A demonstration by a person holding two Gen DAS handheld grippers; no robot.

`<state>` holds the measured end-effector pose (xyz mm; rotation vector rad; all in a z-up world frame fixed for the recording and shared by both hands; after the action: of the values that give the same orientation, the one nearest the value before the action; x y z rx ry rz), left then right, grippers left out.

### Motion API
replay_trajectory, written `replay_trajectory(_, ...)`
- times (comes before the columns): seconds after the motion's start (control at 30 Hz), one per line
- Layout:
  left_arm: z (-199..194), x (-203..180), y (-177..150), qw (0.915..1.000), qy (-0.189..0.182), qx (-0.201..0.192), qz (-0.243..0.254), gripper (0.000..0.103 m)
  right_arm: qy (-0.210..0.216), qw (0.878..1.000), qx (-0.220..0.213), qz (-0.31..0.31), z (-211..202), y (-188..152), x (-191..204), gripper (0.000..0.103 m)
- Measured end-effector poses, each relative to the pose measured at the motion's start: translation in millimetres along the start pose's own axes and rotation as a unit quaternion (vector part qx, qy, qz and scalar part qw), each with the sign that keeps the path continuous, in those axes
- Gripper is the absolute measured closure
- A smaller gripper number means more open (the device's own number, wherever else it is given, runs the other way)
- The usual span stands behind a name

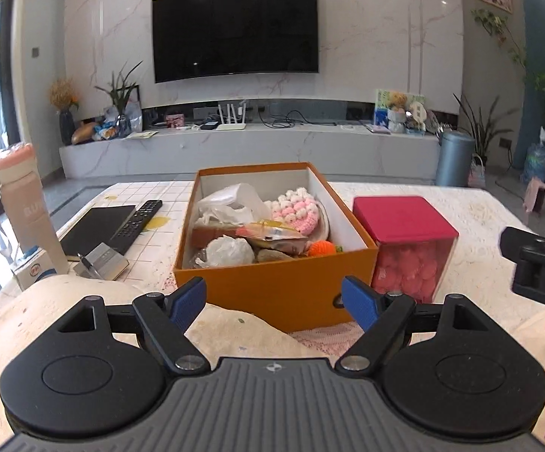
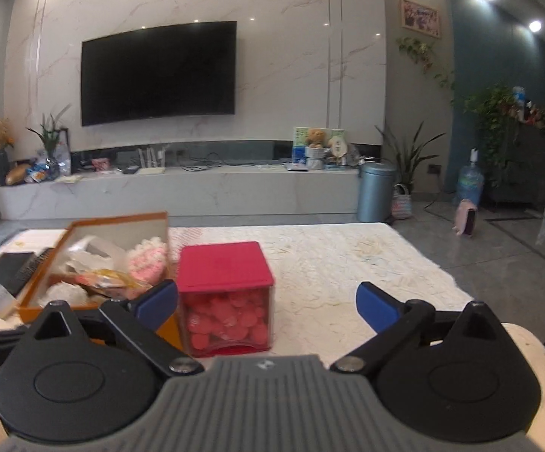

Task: Organize soft objects

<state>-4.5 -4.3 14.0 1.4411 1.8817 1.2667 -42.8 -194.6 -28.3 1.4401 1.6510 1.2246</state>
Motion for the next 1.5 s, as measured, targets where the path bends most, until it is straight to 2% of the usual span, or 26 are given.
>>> replay_trajectory(0.27,5.6,-13.4,-16.0,0.9992,-0.004,0.032,0.025,0.008,0.015,0.999,0.031,0.042,12.8,-16.2,-19.1,0.004)
replay_trajectory(1.5,1.5,-12.3,-11.7,0.9992,0.001,0.03,0.025,0.008,0.021,0.999,0.021,0.02,9.9,-15.1,-11.2,0.004)
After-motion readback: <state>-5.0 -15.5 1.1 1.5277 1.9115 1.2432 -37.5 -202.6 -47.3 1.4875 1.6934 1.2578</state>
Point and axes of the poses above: each gripper's, at about its wrist camera, not at the fingertips, and z roughly the way its jaws point, x to its left, y to its top, the point moved 1 cm from there along z, roughly the way its jaws point, and after that the axes turned 14 degrees about y, right-handed, at the moved point
